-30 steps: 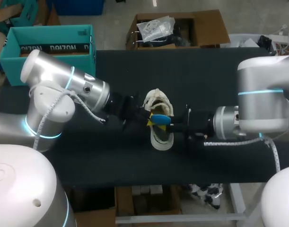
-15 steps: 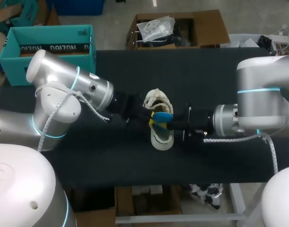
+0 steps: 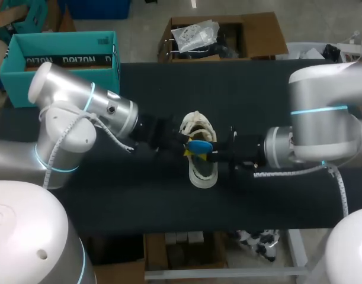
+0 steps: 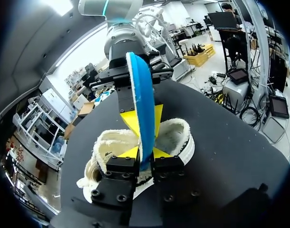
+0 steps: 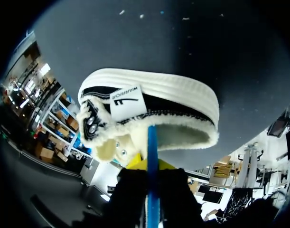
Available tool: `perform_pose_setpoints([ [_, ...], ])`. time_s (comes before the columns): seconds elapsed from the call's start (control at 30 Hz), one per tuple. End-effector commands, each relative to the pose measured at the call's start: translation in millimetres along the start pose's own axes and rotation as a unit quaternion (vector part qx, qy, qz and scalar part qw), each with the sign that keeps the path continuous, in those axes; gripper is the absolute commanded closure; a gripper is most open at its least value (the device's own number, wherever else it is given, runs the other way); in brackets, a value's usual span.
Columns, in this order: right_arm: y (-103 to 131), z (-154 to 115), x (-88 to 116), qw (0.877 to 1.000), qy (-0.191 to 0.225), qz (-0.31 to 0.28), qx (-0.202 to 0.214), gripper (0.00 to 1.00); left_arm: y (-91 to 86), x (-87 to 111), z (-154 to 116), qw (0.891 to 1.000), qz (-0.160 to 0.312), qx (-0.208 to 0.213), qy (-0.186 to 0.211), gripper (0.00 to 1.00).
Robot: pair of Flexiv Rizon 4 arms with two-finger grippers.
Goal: Open the shoe tongue, take the insole out of the shoe, put the insole back into the shoe, and pack the shoe into the shoebox
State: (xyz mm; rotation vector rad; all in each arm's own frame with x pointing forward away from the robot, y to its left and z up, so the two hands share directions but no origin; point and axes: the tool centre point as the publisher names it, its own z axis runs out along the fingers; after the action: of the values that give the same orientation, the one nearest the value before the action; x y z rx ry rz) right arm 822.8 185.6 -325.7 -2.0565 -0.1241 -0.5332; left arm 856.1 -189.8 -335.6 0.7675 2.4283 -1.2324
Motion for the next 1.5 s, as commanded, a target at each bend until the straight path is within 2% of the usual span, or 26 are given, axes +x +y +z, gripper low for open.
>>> perform_pose_setpoints([
  [0.03,-5.0,-4.5,-1.5,1.000,-0.007,-0.006,-0.013,1.00,-0.2,4.7,-0.8,1.000,-0.002,-0.007,-0.004,0.87],
  [0.17,-3.3,-8.7,-3.8,1.000,-0.010,-0.023,-0.009,1.00,-1.1,5.9,-1.7,1.000,-0.002,-0.015,-0.006,0.91],
  [0.2,-1.6,-9.5,-3.8,1.000,-0.011,-0.026,-0.007,1.00,-2.5,6.6,-1.6,1.000,-0.002,-0.016,-0.007,1.00],
  [0.37,13.7,-8.2,-1.3,0.999,-0.016,-0.038,0.010,1.00,-5.2,10.9,3.3,0.999,0.003,-0.033,-0.010,1.00],
  [0.6,30.4,-6.2,2.1,0.999,-0.024,-0.036,0.022,1.00,1.5,11.1,9.4,0.999,-0.009,-0.046,-0.020,1.00],
  [0.87,14.9,-10.4,-2.7,0.998,-0.024,-0.041,0.032,1.00,-1.5,10.7,-0.9,0.998,-0.025,-0.034,-0.036,1.00],
  [1.47,14.9,-10.4,-2.7,0.998,-0.024,-0.041,0.032,1.00,-1.5,10.7,-0.9,0.998,-0.025,-0.034,-0.036,1.00],
  [1.5,9.6,-15.1,-5.0,0.998,-0.018,-0.052,0.010,1.00,-1.5,10.7,-0.9,0.998,-0.025,-0.034,-0.036,1.00],
])
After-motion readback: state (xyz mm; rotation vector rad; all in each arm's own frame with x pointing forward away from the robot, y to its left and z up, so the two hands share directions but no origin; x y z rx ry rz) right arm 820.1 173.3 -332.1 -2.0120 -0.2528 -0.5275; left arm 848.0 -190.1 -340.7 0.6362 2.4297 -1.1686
